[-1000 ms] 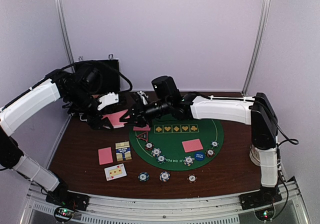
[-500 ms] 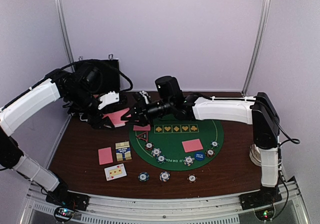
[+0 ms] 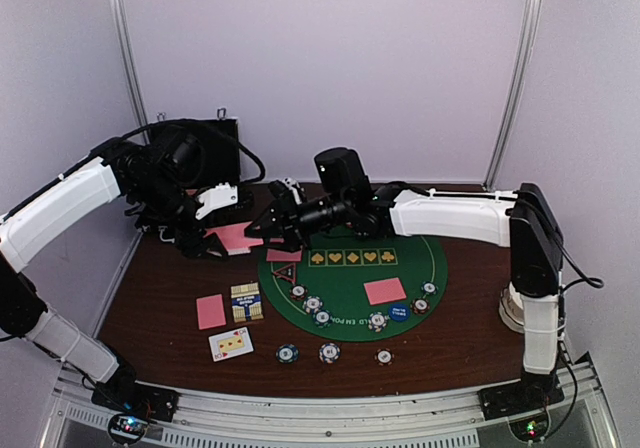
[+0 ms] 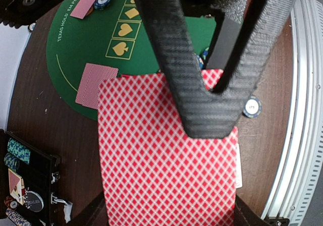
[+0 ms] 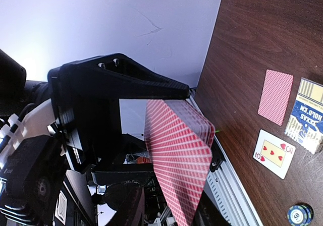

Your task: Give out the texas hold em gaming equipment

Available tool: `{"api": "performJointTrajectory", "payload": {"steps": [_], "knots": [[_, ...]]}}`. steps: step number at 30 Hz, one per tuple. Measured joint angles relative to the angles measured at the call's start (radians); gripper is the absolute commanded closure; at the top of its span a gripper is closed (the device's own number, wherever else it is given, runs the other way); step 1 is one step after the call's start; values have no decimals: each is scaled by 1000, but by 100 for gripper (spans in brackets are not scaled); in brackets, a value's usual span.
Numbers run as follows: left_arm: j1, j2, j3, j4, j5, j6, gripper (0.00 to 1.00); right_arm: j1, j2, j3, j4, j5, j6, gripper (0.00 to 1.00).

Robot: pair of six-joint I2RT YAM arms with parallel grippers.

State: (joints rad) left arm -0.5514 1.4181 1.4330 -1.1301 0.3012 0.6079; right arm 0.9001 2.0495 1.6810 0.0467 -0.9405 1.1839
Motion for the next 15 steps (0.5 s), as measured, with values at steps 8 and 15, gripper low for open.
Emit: {"api": "performJointTrajectory", "payload": {"steps": [8, 15], "knots": [[0, 0, 0, 0, -3, 0, 100, -10, -2, 0, -43, -3, -28, 76], [0, 0, 0, 0, -4, 0, 100, -15, -17, 0, -82, -6, -42, 88]]}}
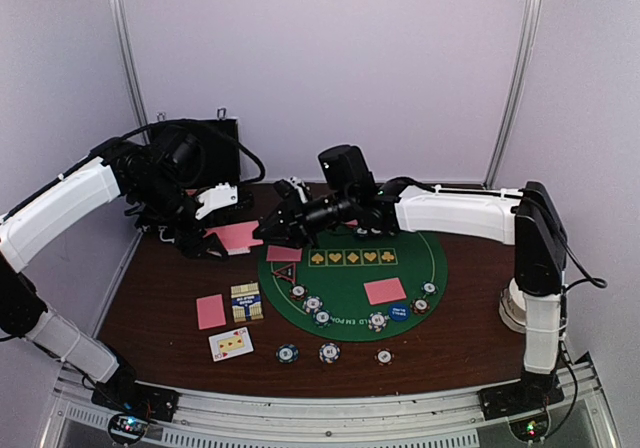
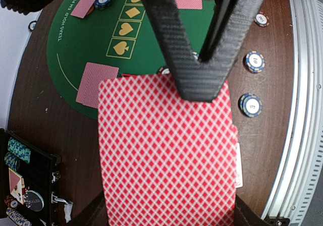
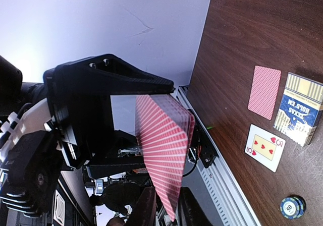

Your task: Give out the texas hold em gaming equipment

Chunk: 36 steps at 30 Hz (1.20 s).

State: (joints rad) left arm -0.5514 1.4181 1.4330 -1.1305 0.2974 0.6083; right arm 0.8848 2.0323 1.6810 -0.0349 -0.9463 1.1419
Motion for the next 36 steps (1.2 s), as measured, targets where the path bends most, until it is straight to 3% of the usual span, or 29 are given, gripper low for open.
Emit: {"api": "performJointTrajectory", "payload": {"steps": [9, 21, 29, 36], "knots": [[0, 0, 0, 0, -4, 0, 100, 0, -19, 0, 22, -15, 22, 99], [0, 0, 0, 0, -6, 2, 100, 0, -20, -10, 85, -36, 83, 89], [0, 0, 0, 0, -7, 3, 100, 0, -4, 9, 91, -51, 100, 100], [1, 0, 0, 4, -11, 3, 100, -10, 6, 13, 76, -59, 103, 100]]}}
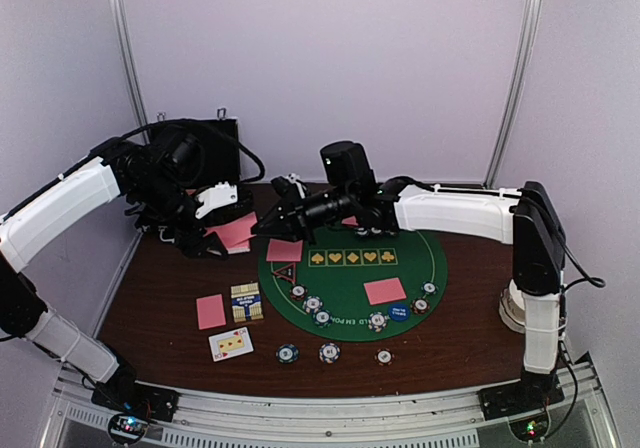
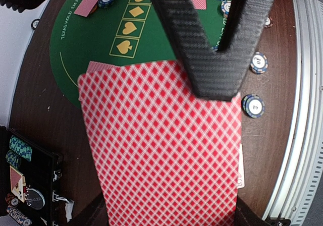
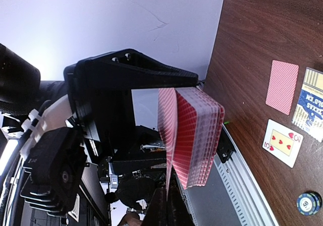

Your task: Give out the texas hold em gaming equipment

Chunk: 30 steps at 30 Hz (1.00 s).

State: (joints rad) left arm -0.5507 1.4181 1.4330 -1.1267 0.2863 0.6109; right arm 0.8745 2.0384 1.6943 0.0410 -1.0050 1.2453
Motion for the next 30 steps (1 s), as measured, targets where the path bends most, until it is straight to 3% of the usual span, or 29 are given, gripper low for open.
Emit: {"api": "performJointTrajectory", "payload": {"steps": [9, 19, 25, 30], "knots": [[-1, 3, 0, 17, 2, 0, 100, -57, -39, -90, -13, -28, -13, 100], [-1, 16, 0, -3, 0, 0, 100, -264, -222, -249, -69, -27, -93, 100], [-1, 16, 0, -3, 0, 0, 100, -392, -198, -224, -169, -5, -216, 100], [-1, 16, 0, -4, 0, 0, 100, -477, -45, -67, -320, 50, -368, 100]]}}
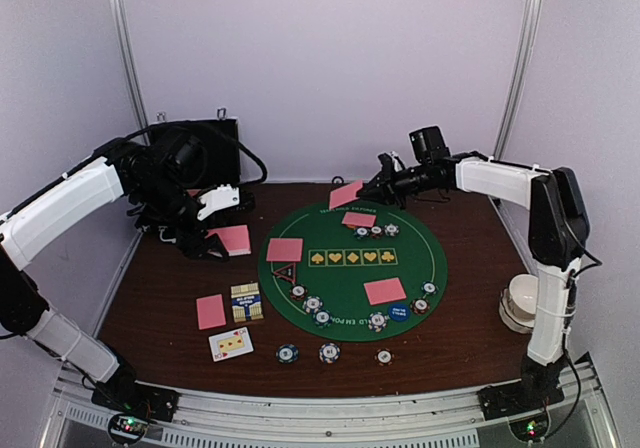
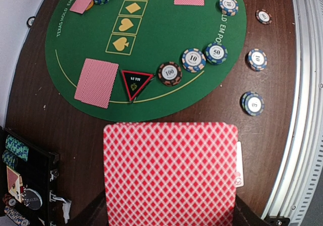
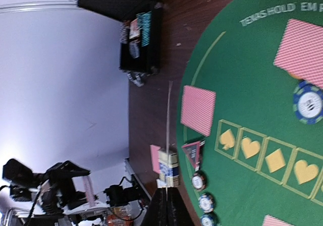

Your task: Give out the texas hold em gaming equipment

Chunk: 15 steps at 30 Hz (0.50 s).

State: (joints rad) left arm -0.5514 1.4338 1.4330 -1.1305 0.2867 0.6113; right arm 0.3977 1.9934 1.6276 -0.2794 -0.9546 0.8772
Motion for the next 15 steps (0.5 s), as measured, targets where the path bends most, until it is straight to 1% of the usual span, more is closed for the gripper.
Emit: {"api": "performJointTrajectory", "payload": {"steps": [4, 8, 15], "knots": [[0, 0, 0, 0, -3, 0, 100, -41, 156, 135, -148, 63, -116, 100], [0, 0, 0, 0, -5, 0, 100, -64, 259, 225, -256, 106, -185, 100], [0, 0, 0, 0, -6, 0, 100, -73, 348, 355, -328, 135, -229, 100]]}}
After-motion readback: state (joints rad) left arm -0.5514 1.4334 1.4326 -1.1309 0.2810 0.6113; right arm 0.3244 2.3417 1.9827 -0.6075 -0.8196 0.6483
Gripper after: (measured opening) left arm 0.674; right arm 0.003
